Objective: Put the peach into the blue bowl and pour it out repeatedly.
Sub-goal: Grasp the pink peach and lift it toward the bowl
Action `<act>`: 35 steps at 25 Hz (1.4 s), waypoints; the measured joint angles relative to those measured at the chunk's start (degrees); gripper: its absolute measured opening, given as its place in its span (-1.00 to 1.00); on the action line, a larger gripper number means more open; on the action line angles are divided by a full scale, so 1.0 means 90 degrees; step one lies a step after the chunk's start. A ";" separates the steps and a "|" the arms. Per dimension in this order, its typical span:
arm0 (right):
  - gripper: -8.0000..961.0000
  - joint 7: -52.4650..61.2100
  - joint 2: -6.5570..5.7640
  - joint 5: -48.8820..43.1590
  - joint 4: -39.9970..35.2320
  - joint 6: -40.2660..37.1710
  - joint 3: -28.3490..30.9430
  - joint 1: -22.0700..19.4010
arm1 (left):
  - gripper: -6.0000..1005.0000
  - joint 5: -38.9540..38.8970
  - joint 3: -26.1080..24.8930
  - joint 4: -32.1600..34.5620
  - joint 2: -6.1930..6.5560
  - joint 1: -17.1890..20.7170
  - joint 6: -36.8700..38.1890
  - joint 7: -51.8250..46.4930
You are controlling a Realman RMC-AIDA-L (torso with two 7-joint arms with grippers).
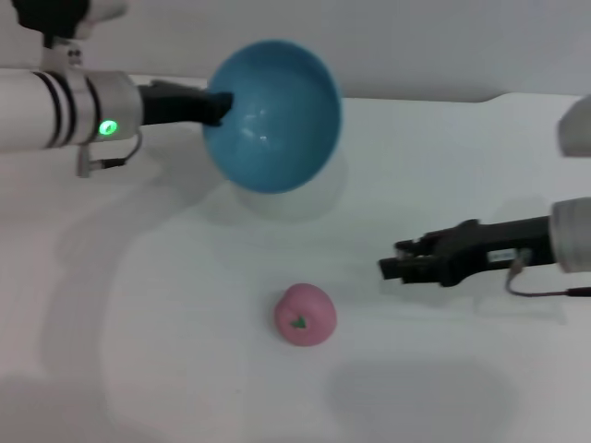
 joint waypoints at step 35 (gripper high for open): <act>0.37 -0.0568 0.0074 0.2336 0.0627 0.3255 -0.4676 0.0556 | -0.99 0.2427 -0.1643 0.1558 -0.0013 0.0296 0.2785 -0.2303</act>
